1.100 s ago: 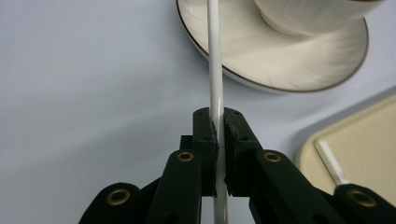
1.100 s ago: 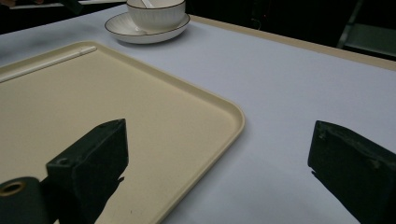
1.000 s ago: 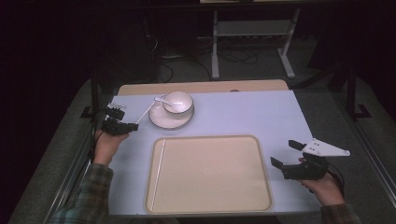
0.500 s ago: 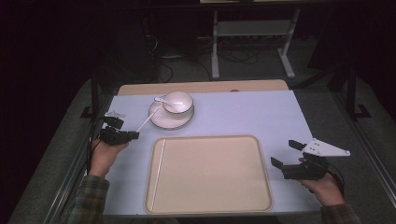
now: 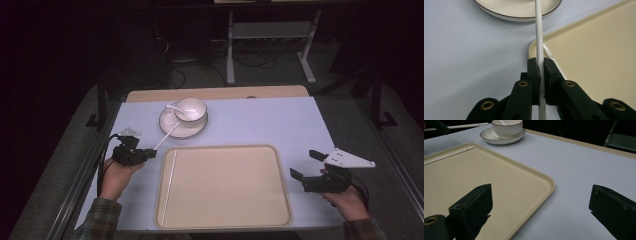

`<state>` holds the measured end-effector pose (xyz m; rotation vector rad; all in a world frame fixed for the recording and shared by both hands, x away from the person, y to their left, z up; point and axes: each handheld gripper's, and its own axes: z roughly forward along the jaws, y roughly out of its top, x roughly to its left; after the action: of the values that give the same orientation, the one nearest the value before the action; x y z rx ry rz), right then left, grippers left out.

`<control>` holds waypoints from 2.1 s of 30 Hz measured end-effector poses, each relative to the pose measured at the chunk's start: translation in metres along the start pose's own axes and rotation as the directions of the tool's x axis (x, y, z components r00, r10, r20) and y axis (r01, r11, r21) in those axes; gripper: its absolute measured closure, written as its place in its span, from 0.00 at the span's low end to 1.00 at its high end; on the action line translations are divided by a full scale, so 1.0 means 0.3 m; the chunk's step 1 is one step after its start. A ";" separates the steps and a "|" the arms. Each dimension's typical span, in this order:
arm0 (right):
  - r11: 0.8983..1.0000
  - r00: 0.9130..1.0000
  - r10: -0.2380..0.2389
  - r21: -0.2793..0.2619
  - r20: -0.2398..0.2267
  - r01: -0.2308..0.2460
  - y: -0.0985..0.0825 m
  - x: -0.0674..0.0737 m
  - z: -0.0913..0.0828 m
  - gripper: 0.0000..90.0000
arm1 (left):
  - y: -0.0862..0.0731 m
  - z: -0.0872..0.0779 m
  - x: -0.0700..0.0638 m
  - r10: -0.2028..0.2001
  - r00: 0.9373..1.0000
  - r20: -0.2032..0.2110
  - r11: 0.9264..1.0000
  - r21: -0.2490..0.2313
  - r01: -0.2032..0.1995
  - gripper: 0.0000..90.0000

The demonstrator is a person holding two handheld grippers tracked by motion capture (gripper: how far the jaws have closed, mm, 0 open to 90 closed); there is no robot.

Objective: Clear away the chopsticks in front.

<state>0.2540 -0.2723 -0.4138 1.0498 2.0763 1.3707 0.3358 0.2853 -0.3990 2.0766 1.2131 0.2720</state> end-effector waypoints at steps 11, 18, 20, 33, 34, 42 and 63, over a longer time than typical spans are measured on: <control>1.000 1.000 -0.002 0.004 -0.002 0.002 -0.001 0.001 0.002 0.05 | -0.006 0.015 -0.076 0.032 0.998 0.052 0.999 -0.002 -0.032 0.93; 1.000 1.000 0.000 0.004 -0.004 0.000 -0.001 0.000 0.003 0.05 | 0.002 0.036 -0.140 0.061 0.993 0.097 0.998 -0.001 -0.061 0.93; 1.000 1.000 -0.001 0.005 -0.005 0.001 -0.002 -0.001 0.003 0.05 | 0.002 0.045 -0.159 0.066 0.991 0.115 0.998 0.002 -0.066 0.93; 1.000 1.000 0.000 0.002 -0.008 0.000 0.000 0.000 0.004 0.05 | 0.008 0.096 -0.288 0.123 0.975 0.186 0.991 0.019 -0.129 0.93; 1.000 1.000 0.000 0.002 -0.007 0.000 0.001 0.000 0.005 0.05 | 0.008 0.102 -0.297 0.130 0.973 0.189 0.990 0.023 -0.136 0.93; 1.000 1.000 0.000 0.002 -0.010 0.000 0.001 0.001 0.006 0.05 | -0.003 0.165 -0.347 0.153 0.962 0.225 0.983 0.063 -0.171 0.93; 1.000 1.000 -0.001 0.001 -0.006 0.001 0.002 -0.001 0.005 0.05 | -0.022 0.261 -0.410 0.198 0.955 0.221 0.966 0.119 -0.228 0.92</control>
<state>0.2555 -0.2717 -0.4140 1.0458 2.0817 1.3748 0.3043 0.1489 -0.4405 2.2998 0.9074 0.0639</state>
